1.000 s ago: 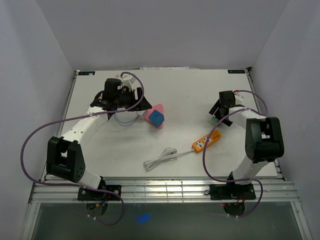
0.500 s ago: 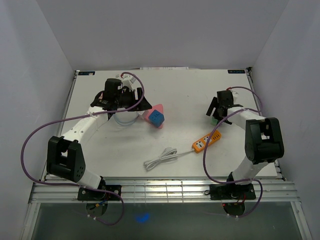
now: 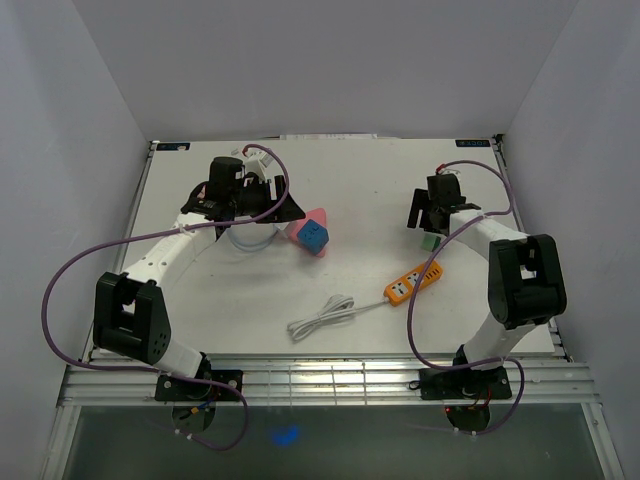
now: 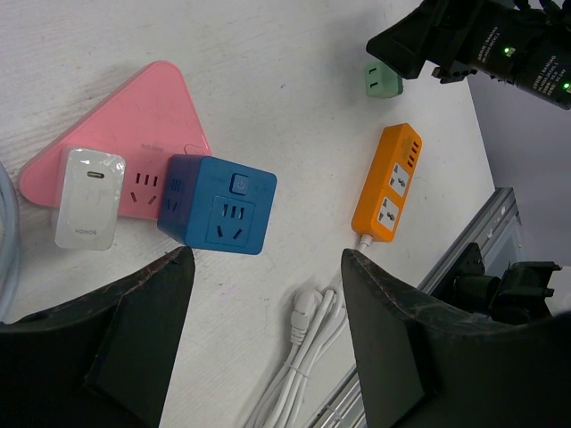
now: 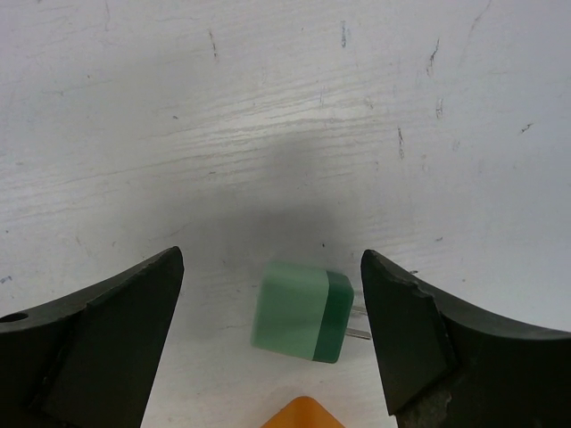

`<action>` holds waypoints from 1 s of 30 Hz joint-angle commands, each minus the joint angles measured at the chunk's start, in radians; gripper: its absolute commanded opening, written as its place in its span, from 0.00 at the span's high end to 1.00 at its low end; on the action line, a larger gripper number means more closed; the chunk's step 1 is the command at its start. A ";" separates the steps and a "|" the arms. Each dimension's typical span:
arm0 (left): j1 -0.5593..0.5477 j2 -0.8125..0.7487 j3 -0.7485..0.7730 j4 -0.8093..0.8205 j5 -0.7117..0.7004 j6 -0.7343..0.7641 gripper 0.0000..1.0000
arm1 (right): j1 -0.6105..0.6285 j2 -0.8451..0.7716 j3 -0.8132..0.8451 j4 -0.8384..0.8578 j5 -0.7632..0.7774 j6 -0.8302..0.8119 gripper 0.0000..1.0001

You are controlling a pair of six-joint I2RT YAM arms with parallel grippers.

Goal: Insert the plug

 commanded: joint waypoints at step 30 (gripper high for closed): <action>-0.001 -0.025 0.007 -0.005 0.016 0.011 0.23 | 0.004 0.028 -0.016 -0.017 0.039 0.104 0.29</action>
